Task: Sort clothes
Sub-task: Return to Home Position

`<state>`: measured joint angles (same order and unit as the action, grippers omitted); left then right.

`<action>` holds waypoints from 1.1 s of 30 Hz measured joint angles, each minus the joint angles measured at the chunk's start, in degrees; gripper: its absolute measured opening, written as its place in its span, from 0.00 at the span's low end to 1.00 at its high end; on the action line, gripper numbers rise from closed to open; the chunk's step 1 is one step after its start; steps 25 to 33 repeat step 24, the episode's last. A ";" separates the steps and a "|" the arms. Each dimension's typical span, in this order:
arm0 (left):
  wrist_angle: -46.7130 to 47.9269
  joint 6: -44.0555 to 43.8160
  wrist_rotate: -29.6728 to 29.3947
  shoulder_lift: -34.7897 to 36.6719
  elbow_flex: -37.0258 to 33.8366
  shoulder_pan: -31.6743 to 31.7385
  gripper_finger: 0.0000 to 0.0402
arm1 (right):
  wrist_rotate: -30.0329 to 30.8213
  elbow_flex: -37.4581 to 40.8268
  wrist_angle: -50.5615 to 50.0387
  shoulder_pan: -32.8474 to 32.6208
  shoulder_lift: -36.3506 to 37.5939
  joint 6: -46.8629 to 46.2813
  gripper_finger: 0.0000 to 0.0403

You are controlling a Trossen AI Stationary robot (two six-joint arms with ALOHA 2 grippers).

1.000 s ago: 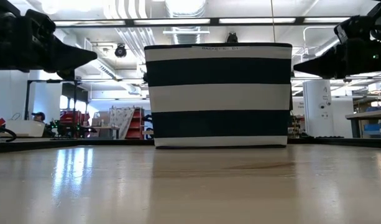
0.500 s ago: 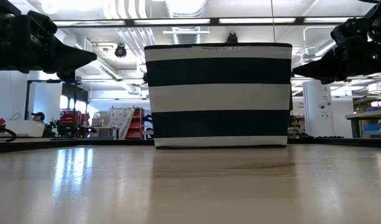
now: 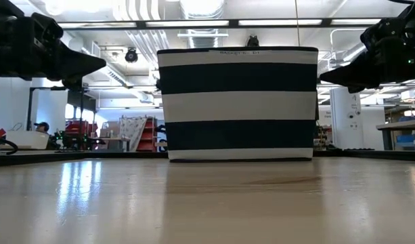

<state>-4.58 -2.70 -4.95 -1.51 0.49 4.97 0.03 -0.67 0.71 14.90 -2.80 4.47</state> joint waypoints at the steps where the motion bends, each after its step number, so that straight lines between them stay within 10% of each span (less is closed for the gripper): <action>1: 0.00 0.00 0.00 -0.12 0.00 0.00 0.02 | 0.00 0.00 0.00 0.00 0.01 0.11 0.00; 33: -0.13 -3.81 0.02 -4.79 0.00 -0.01 0.03 | 0.00 -0.02 0.00 0.00 0.02 0.46 0.00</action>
